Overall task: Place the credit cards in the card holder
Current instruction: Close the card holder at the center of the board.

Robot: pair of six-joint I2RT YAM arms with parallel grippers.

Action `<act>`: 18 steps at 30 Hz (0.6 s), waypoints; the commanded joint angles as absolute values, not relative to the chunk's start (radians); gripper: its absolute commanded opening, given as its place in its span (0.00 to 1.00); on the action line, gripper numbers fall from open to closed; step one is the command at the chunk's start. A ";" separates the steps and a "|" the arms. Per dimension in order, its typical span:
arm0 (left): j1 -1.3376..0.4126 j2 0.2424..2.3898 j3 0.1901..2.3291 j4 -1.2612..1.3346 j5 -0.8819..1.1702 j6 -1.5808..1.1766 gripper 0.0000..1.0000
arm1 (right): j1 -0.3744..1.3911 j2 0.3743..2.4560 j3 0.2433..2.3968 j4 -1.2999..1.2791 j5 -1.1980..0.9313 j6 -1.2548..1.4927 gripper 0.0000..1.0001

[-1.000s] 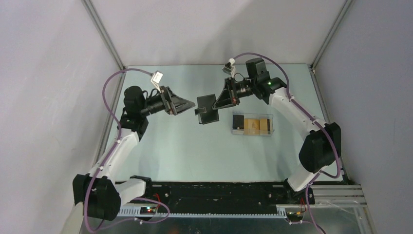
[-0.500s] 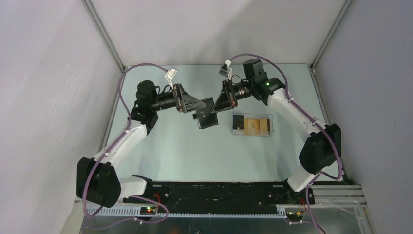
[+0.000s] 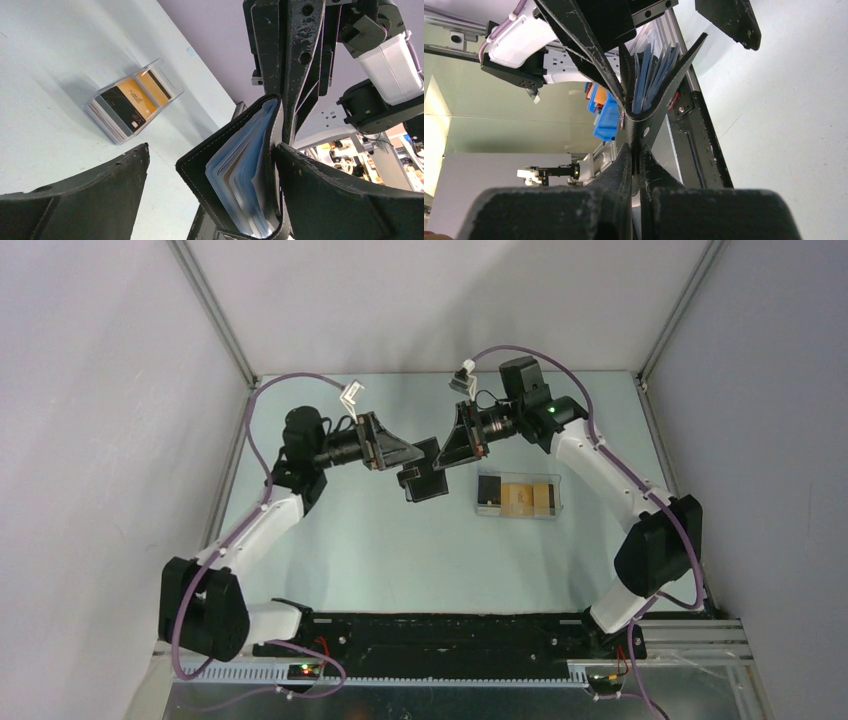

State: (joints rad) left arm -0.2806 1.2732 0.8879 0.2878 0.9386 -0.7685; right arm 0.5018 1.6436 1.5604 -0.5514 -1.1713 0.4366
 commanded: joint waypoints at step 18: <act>-0.320 1.333 0.973 0.317 1.148 -0.821 0.14 | 0.505 1.624 1.612 -0.566 -1.217 0.400 0.00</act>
